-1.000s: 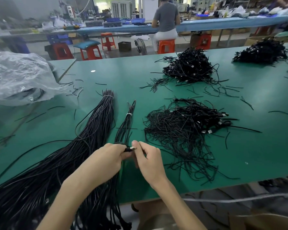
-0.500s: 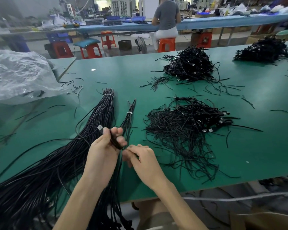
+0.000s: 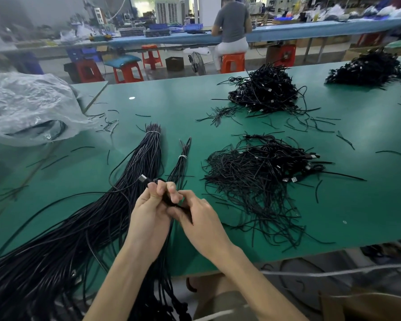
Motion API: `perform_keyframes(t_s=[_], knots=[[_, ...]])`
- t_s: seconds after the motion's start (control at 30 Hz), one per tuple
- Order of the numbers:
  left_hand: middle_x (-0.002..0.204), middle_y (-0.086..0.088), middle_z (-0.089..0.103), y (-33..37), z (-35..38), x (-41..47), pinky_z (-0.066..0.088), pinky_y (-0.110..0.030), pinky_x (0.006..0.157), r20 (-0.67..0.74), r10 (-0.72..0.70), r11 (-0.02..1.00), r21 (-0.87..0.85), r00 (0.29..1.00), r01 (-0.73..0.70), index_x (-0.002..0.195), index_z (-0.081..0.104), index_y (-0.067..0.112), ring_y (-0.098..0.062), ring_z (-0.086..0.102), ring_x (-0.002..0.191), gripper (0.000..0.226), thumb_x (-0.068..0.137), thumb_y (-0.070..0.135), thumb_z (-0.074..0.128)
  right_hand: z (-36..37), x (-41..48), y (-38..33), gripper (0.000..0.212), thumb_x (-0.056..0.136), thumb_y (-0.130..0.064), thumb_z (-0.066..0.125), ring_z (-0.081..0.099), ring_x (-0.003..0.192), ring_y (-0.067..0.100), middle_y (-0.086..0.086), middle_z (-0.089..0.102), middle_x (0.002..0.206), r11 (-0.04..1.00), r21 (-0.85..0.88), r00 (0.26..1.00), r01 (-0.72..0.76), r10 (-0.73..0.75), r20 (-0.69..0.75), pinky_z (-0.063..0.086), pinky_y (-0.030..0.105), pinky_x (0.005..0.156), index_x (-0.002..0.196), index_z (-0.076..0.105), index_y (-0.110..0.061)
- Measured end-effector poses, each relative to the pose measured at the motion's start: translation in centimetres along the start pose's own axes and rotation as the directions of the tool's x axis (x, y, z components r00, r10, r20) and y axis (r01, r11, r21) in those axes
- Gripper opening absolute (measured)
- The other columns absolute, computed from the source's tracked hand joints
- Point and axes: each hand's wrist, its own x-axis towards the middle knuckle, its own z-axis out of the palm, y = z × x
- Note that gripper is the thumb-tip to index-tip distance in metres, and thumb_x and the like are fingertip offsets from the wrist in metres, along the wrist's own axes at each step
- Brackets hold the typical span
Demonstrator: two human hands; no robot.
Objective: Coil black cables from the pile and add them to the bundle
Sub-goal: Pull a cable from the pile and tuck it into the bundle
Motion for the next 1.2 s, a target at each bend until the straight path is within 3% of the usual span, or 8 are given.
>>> perform_keyframes(t_s=[0.13,0.23,0.33,0.5,0.63,0.83,1.1,1.2], knots=[[0.085,0.0,0.061,0.0,0.4,-0.4,0.057,-0.025,0.078,-0.011,-0.023,0.988,-0.153,1.0,0.021,0.086,0.047,0.014,-0.013,0.059,0.075,0.032,0.113,0.02,0.031,-1.0,0.0,-0.9,0.041,0.1,-0.051,0.057,0.052,0.086,0.01,-0.019,0.054,0.087,0.998,0.056,0.998,0.029,-0.026,-0.048,0.043,0.029,0.076,0.132,0.052,-0.026],[0.082,-0.001,0.062,-0.4,1.2,-0.6,0.059,-0.026,0.081,-0.018,-0.03,0.981,-0.195,0.999,0.026,0.089,0.055,0.013,-0.014,0.062,0.076,0.019,0.103,0.015,0.043,-1.8,0.7,-1.6,0.042,0.096,-0.058,0.059,0.061,0.097,0.015,-0.012,0.067,0.104,0.997,0.035,0.997,0.066,-0.065,-0.044,0.051,0.034,0.085,0.129,0.053,-0.032],[0.08,-0.003,0.062,-0.8,1.7,-0.8,0.059,-0.025,0.081,-0.008,-0.023,0.987,-0.162,1.0,0.021,0.092,0.058,0.011,-0.016,0.062,0.079,0.013,0.096,0.021,0.049,-2.8,1.0,-2.1,0.038,0.093,-0.052,0.067,0.063,0.101,0.005,-0.014,0.069,0.109,0.995,0.091,0.999,0.049,-0.05,0.008,0.051,0.024,0.09,0.125,0.059,-0.034],[0.095,-0.011,0.062,-0.5,1.8,-1.3,0.058,-0.031,0.086,0.149,-0.062,0.998,0.016,0.987,0.06,0.094,0.059,0.006,-0.022,0.062,0.091,0.032,0.102,0.03,0.04,-4.8,0.1,-1.5,0.037,0.093,-0.039,0.072,0.061,0.096,-0.001,-0.023,0.061,0.099,0.996,0.056,0.997,0.068,-0.069,0.015,0.05,0.02,0.093,0.125,0.066,-0.022],[0.102,-0.022,0.068,0.2,1.9,-2.0,0.057,-0.034,0.09,0.258,-0.007,0.972,0.229,0.966,-0.054,0.096,0.069,-0.001,-0.032,0.068,0.101,0.035,0.104,0.02,0.042,-5.7,-1.1,-1.5,0.041,0.092,-0.029,0.075,0.063,0.107,0.004,-0.007,0.07,0.117,0.993,0.048,0.992,0.108,-0.105,-0.073,0.051,0.027,0.098,0.13,0.065,-0.015],[0.107,-0.013,0.072,0.3,2.1,-3.3,0.052,-0.021,0.092,0.251,0.222,0.664,0.669,0.942,-0.334,0.098,0.076,0.011,-0.018,0.07,0.105,0.027,0.1,0.024,0.053,-7.3,-1.8,-2.5,0.042,0.096,-0.015,0.069,0.061,0.105,0.019,0.002,0.063,0.12,0.978,-0.096,0.979,0.186,-0.192,-0.061,0.051,0.04,0.094,0.136,0.058,-0.009],[0.076,-0.009,0.076,-0.2,1.1,-2.7,0.056,-0.019,0.064,0.093,0.088,0.708,0.694,0.992,-0.127,0.101,0.069,0.006,-0.017,0.072,0.065,0.033,0.076,0.025,0.076,-9.0,-2.7,-1.6,0.024,0.105,-0.025,0.055,0.059,0.098,0.022,0.0,0.06,0.114,0.875,-0.434,0.974,0.213,-0.153,0.168,0.05,0.039,0.077,0.125,0.057,-0.012],[0.079,-0.005,0.078,-0.7,0.6,-2.2,0.061,-0.027,0.068,0.181,-0.026,0.561,0.817,0.983,-0.135,0.099,0.071,0.011,-0.023,0.074,0.068,0.027,0.081,0.032,0.075,-9.1,-3.7,-0.7,0.019,0.108,-0.023,0.05,0.056,0.102,0.019,0.001,0.06,0.111,0.823,-0.506,0.96,0.257,-0.159,0.229,0.048,0.038,0.073,0.12,0.06,-0.012]])
